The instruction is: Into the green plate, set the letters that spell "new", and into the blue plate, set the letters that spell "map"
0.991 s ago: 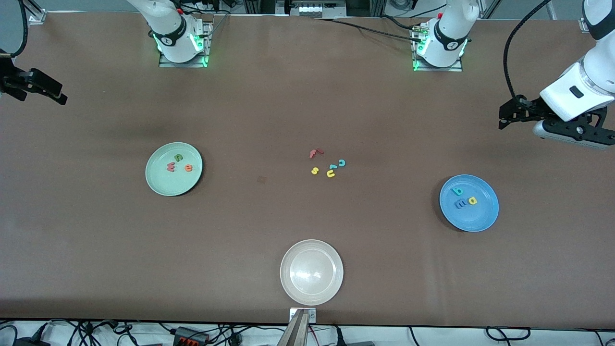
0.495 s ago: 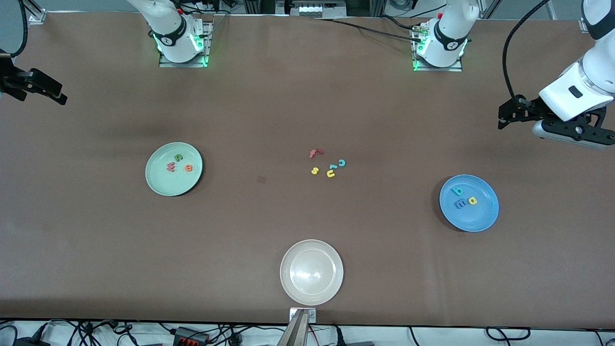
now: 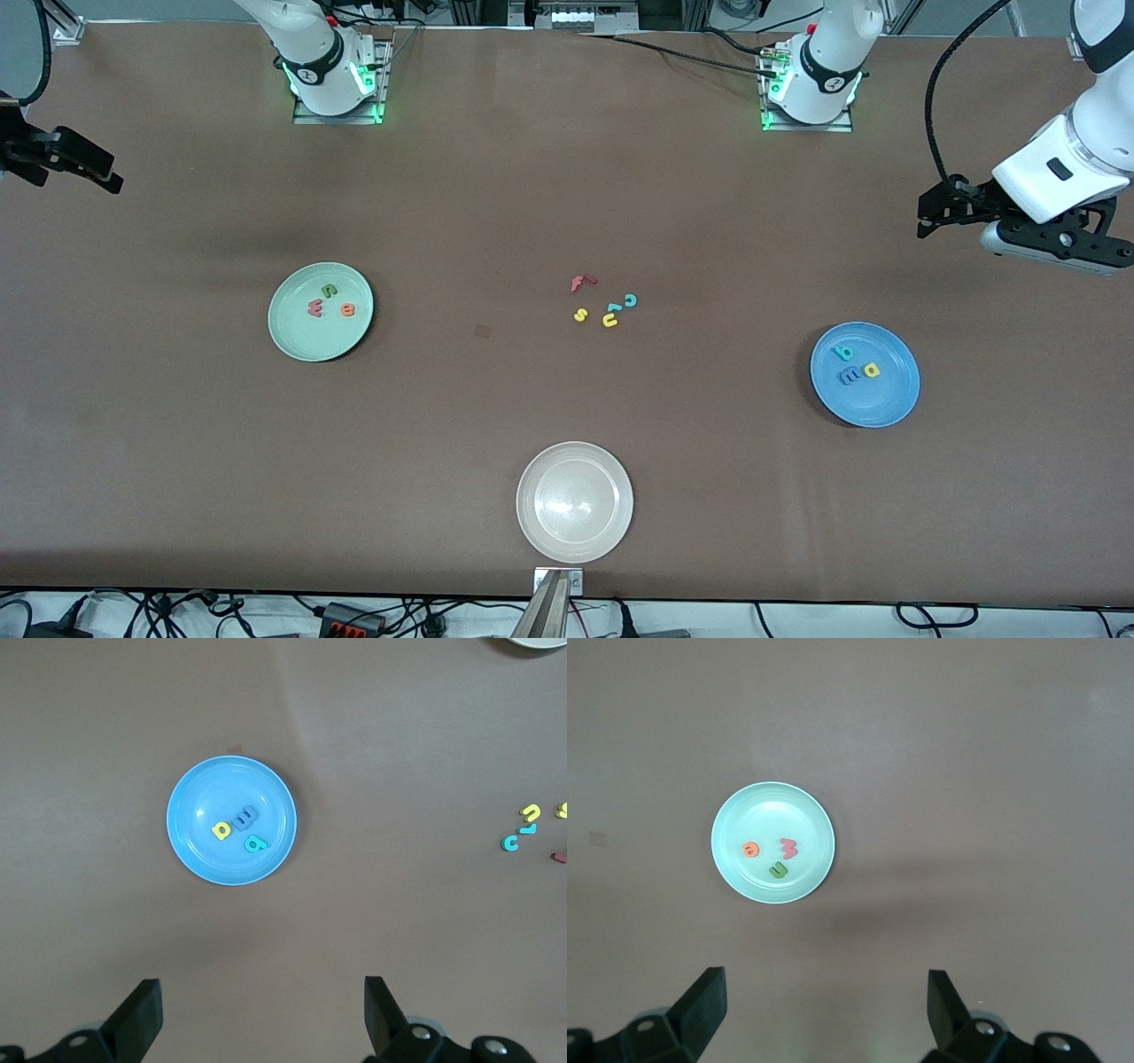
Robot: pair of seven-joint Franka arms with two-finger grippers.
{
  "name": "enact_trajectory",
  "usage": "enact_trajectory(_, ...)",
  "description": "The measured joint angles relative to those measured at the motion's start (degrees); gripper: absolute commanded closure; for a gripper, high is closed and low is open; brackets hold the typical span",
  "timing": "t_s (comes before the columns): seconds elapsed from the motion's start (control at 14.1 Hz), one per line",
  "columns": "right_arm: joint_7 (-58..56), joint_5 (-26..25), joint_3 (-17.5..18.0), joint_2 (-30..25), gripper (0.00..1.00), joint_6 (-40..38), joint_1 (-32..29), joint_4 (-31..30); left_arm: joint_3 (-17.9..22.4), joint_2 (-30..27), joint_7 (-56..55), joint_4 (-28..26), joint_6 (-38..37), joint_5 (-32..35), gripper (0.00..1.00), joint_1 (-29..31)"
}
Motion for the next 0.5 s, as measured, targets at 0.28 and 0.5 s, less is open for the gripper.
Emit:
enact_trajectory(0.28,0.0,0.0,0.0,0.0,0.0,0.0,0.0,0.0,0.0,0.0,0.0,0.0,-0.4,0.0,0.0,0.0)
enact_trajectory(0.5,0.0,0.0,0.0,0.0,0.0,0.0,0.0,0.0,0.0,0.0,0.0,0.0,-0.5,0.0,0.0,0.0)
